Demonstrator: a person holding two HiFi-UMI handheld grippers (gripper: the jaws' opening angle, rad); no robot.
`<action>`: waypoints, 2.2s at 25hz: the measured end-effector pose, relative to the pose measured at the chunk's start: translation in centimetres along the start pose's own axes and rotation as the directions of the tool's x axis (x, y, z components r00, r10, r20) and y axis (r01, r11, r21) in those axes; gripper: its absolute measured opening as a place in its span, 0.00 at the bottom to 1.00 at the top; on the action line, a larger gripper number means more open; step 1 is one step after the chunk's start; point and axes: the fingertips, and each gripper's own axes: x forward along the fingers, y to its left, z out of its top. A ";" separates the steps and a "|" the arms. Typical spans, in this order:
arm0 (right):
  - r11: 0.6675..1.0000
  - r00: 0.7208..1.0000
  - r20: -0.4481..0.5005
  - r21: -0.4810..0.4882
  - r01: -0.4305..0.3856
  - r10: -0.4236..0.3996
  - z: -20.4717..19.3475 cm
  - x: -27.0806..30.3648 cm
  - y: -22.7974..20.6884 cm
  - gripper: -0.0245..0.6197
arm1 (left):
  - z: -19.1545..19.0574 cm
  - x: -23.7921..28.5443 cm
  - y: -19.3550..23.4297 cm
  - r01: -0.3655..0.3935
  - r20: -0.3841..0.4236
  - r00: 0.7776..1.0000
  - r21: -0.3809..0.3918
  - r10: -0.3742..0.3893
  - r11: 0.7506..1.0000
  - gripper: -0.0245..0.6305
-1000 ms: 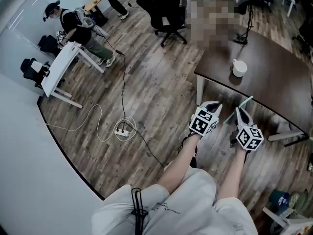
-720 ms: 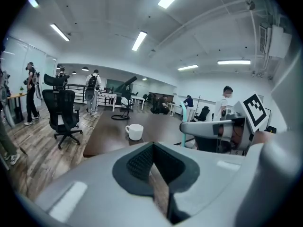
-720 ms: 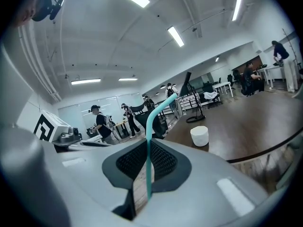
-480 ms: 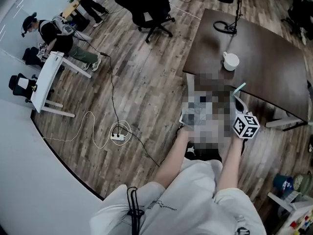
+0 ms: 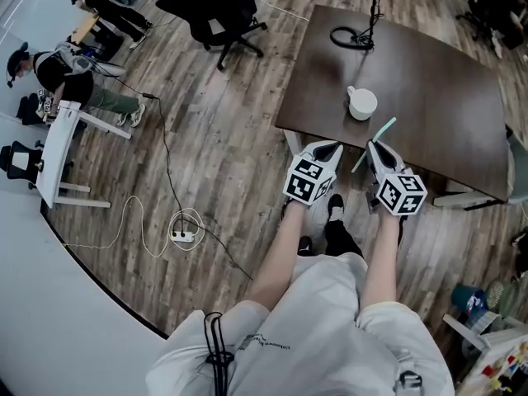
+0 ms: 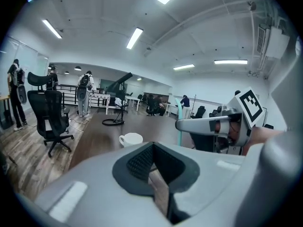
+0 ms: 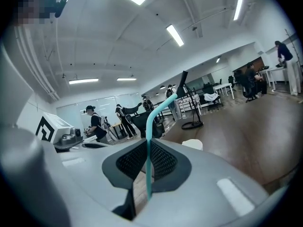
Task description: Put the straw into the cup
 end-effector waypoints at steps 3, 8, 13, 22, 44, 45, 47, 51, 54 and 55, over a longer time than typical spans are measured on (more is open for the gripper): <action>1.000 1.000 -0.007 -0.023 -0.016 0.016 2.4 2.4 -2.2 0.11 | 2.8 3.4 0.9 0.006 0.024 1.000 0.012 -0.006 1.000 0.04; 0.998 0.998 -0.001 -0.037 -0.058 0.058 6.3 5.8 -5.3 0.11 | 5.9 7.9 2.5 -0.001 0.031 1.000 0.000 0.001 1.000 0.04; 0.995 0.995 -0.011 -0.032 -0.100 0.099 7.7 8.3 -7.6 0.11 | 6.1 11.4 3.1 0.013 -0.015 1.000 0.016 -0.013 1.000 0.04; 0.987 0.987 -0.020 0.008 -0.159 0.159 8.2 11.0 -9.6 0.11 | 6.0 15.0 3.4 0.018 -0.060 0.998 0.036 -0.016 0.999 0.07; 0.971 0.970 -0.074 -0.038 -0.236 0.232 9.0 12.8 -10.4 0.11 | 7.8 19.7 3.5 0.016 -0.053 0.999 0.081 -0.011 0.997 0.08; 0.970 0.968 -0.088 -0.045 -0.240 0.236 8.8 12.9 -10.6 0.11 | 7.7 20.0 3.5 0.017 -0.053 0.999 0.075 -0.013 0.997 0.08; 0.967 0.963 -0.114 -0.053 -0.250 0.243 9.0 12.9 -11.4 0.11 | 7.9 20.7 3.3 0.030 -0.042 0.999 0.063 -0.027 0.998 0.08; 0.957 0.955 -0.092 -0.035 -0.287 0.283 10.0 14.0 -10.9 0.11 | 9.1 20.1 4.4 0.034 0.019 0.999 0.037 -0.035 0.999 0.08; 0.954 0.953 -0.093 -0.061 -0.295 0.289 10.1 15.2 -10.3 0.11 | 9.2 20.1 5.7 0.031 0.039 0.999 0.029 -0.033 0.999 0.08; 0.953 0.953 -0.096 -0.065 -0.295 0.288 10.2 15.5 -10.5 0.11 | 9.3 20.3 5.9 0.037 0.046 0.998 0.016 -0.038 0.999 0.08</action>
